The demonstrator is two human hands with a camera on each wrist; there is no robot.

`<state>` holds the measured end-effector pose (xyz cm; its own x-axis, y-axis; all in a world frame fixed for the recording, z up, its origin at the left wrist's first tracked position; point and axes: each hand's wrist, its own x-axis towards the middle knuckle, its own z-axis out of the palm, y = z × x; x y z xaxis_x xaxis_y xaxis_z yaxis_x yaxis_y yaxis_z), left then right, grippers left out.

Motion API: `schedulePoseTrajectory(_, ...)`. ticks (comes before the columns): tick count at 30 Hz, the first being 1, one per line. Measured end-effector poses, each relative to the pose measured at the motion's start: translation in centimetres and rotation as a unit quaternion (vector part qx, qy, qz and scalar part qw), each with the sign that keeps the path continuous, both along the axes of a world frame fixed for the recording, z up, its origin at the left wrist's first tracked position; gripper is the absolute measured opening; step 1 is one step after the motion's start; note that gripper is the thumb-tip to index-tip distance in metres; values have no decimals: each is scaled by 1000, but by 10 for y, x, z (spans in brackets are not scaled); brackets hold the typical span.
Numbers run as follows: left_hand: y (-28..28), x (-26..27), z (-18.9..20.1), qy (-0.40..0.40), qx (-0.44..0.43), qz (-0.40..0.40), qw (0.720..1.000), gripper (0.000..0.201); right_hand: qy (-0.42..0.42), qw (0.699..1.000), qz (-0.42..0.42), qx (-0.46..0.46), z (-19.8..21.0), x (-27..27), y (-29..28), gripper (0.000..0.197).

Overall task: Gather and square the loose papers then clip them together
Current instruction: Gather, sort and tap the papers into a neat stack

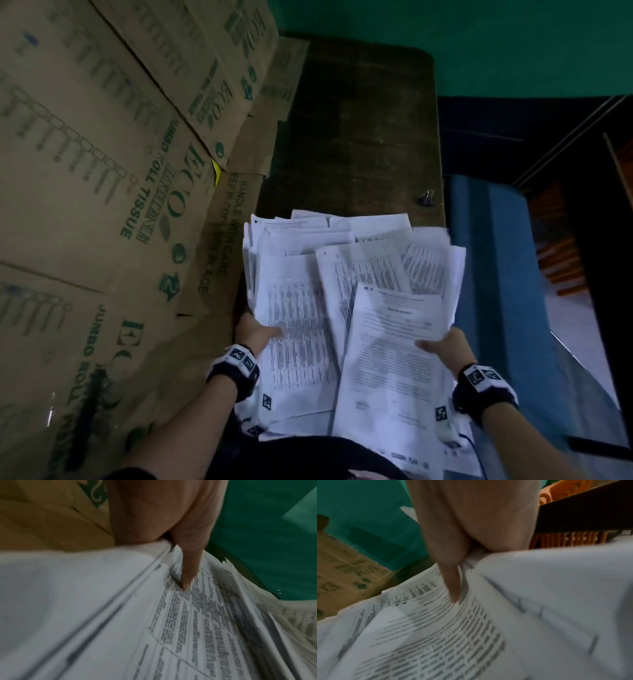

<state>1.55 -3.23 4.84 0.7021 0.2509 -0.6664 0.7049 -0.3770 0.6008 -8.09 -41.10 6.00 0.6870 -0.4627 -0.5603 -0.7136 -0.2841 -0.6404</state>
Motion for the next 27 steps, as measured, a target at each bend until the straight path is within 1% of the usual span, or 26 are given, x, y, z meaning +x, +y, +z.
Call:
schedulePoseTrajectory(2,-7,-3,1,-16,28,-7,999,79,7,998,-10,-63,-3,4,3,40)
schedulePoseTrajectory(3,-9,-4,1,-24,36,-6,999,77,3,997,-19,-76,0,6,1,38)
schedulePoseTrajectory(5,-10,0,1,-28,27,17,999,68,-11,996,-45,-70,11,7,-6,33)
schedulePoseTrajectory(7,-8,6,2,-39,7,40,998,65,-37,995,-74,-51,31,4,-13,29)
schedulePoseTrajectory(8,-7,10,3,-42,11,45,998,67,-59,993,-85,-49,44,1,-16,28)
schedulePoseTrajectory(11,-4,21,12,-44,64,38,996,75,-142,981,-116,-59,86,-2,-26,31)
schedulePoseTrajectory(13,-4,28,19,-35,89,31,995,75,-190,970,-135,-68,113,-3,-34,33)
schedulePoseTrajectory(16,-9,39,24,-45,101,8,994,68,-267,948,-155,-74,158,-3,-41,25)
schedulePoseTrajectory(18,-13,41,23,-54,98,-6,994,71,-322,934,-145,-48,189,-2,-34,32)
schedulePoseTrajectory(20,-17,41,19,-51,80,-30,995,83,-364,924,-120,-7,208,3,-22,42)
schedulePoseTrajectory(22,-17,42,7,-30,35,-43,998,93,-362,928,-91,3,204,15,-9,44)
schedulePoseTrajectory(23,-16,42,3,-13,11,-43,999,99,-351,933,-82,4,193,23,-2,43)
schedulePoseTrajectory(24,-14,42,3,0,-25,-26,999,101,-336,939,-78,12,178,31,4,42)
schedulePoseTrajectory(25,-12,44,1,3,-70,5,998,94,-315,945,-78,33,159,39,11,42)
schedulePoseTrajectory(27,-8,46,10,3,-132,63,989,72,-248,961,-75,94,113,56,27,43)
